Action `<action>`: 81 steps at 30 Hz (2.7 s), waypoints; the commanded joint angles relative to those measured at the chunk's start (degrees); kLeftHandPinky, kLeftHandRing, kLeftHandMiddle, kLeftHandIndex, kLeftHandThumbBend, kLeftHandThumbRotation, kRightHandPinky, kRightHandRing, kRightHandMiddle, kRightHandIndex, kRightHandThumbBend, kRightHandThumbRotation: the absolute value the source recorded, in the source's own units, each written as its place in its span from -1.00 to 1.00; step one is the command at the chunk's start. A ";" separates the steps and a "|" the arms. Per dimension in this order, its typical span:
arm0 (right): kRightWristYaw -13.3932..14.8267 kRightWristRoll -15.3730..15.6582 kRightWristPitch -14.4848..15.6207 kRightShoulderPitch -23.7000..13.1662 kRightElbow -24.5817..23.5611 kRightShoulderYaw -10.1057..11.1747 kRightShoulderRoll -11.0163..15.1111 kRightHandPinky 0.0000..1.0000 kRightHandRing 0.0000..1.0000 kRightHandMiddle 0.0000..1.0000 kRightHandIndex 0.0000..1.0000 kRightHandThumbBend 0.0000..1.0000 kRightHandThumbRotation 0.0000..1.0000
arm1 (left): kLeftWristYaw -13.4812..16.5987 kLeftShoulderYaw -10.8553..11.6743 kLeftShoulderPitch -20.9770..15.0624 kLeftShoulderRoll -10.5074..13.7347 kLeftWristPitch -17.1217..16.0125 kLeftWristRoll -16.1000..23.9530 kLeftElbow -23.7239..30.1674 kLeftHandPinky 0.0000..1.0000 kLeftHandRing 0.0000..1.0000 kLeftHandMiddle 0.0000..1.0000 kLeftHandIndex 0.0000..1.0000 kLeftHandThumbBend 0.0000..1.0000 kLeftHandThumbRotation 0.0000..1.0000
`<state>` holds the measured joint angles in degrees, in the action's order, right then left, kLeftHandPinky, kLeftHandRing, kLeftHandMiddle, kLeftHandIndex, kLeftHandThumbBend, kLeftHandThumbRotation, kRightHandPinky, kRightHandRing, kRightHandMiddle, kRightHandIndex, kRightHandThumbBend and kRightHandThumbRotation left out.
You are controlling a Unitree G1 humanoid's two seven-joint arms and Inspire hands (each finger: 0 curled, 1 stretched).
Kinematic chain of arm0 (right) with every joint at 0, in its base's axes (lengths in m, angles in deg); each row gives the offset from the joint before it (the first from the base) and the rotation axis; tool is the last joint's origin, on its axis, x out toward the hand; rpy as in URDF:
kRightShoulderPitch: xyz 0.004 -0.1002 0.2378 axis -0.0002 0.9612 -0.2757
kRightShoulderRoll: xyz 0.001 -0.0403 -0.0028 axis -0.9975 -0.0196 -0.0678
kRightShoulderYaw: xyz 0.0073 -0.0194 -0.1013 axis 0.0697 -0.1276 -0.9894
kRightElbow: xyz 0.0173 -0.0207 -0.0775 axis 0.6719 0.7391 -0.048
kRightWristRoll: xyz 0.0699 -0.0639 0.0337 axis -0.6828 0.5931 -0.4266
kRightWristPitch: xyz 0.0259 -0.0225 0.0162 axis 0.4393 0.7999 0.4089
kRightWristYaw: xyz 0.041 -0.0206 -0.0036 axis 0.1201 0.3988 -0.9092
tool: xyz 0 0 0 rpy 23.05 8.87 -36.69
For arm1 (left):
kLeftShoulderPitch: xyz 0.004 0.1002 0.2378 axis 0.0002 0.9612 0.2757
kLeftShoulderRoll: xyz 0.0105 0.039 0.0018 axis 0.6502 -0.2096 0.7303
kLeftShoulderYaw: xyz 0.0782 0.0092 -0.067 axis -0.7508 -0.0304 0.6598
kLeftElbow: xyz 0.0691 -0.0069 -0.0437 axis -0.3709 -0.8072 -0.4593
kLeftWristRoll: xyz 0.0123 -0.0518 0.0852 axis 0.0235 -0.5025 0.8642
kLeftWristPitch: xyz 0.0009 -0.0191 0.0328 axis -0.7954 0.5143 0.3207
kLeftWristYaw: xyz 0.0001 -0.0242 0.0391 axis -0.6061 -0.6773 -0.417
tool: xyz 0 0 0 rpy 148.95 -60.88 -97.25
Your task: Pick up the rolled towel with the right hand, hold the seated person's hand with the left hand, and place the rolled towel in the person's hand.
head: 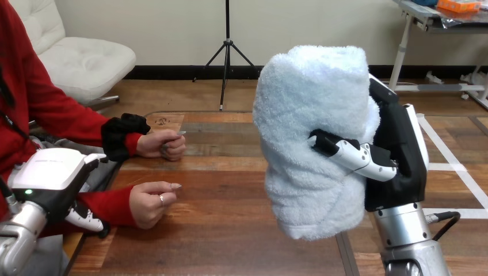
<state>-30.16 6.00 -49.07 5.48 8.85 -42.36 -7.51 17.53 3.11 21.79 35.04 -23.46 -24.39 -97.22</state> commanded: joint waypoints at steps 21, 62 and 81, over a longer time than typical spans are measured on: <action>0.03 -0.89 -0.21 -0.50 -6.63 -0.41 -0.40 -0.43 -0.28 -0.13 -0.11 0.54 -1.00 | 0.32 -2.79 -3.67 -2.57 -0.58 -2.38 -3.13 0.26 0.35 0.44 0.50 1.00 -0.62; 1.47 -0.59 0.47 -1.05 -6.92 -1.22 -0.92 -0.44 -0.29 -0.14 -0.12 0.55 -1.00 | -6.76 -2.92 -0.10 -1.73 1.30 -4.43 7.51 -0.02 0.03 0.09 0.15 0.92 -1.00; 1.27 -1.59 1.06 -1.83 -6.35 -1.39 -0.92 -0.43 -0.28 -0.13 -0.12 0.54 -1.00 | -7.53 -3.54 0.83 -1.66 -0.01 -6.08 7.94 -0.10 -0.07 -0.02 0.02 0.90 -1.00</action>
<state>-28.93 5.30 -47.81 6.99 5.98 -43.53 -7.46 10.72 0.52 22.15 34.61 -22.36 -30.20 -90.98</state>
